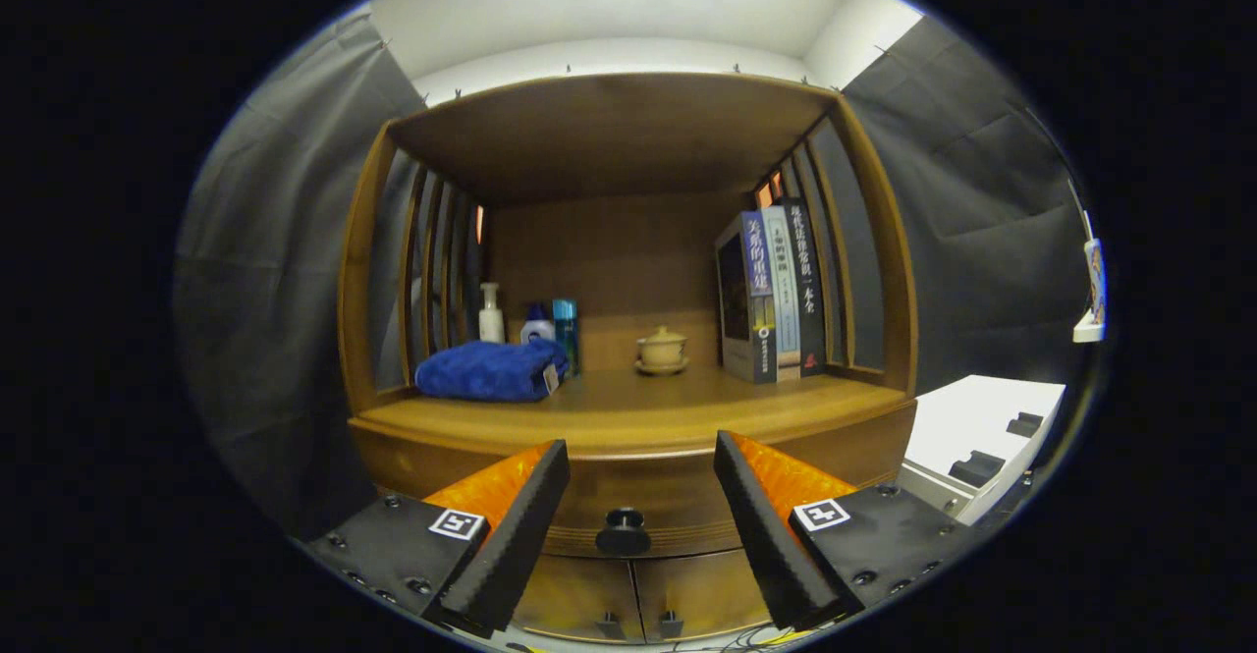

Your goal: Pull open the drawer, take out the items inside it, and place them on the countertop above the cabinet.

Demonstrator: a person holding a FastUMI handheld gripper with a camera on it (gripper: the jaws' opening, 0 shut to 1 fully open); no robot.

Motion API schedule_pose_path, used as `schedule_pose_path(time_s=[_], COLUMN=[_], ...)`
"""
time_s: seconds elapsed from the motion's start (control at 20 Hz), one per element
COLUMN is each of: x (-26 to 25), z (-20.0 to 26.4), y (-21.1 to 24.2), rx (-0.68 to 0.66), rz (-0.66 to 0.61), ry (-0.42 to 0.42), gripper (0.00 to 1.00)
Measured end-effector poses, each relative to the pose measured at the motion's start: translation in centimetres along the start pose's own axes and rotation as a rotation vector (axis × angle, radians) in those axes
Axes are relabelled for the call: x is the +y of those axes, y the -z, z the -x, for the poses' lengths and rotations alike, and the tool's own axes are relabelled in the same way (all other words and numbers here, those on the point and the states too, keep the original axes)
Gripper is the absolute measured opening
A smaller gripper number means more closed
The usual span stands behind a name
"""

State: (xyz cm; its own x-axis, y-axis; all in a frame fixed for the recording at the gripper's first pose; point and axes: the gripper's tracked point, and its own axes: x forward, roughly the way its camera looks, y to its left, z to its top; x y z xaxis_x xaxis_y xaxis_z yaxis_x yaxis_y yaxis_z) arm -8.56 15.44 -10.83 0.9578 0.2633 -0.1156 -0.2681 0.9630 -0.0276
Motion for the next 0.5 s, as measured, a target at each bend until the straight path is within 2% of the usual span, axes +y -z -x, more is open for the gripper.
schedule_pose_path(time_s=[0.15,0.5], x=[-0.2,0.7], z=[-1.6,-3.5], y=[4.1,7.5], rx=[0.084,0.155], rz=[-0.025,-0.016], ry=[0.004,-0.011], gripper=[0.99,0.68])
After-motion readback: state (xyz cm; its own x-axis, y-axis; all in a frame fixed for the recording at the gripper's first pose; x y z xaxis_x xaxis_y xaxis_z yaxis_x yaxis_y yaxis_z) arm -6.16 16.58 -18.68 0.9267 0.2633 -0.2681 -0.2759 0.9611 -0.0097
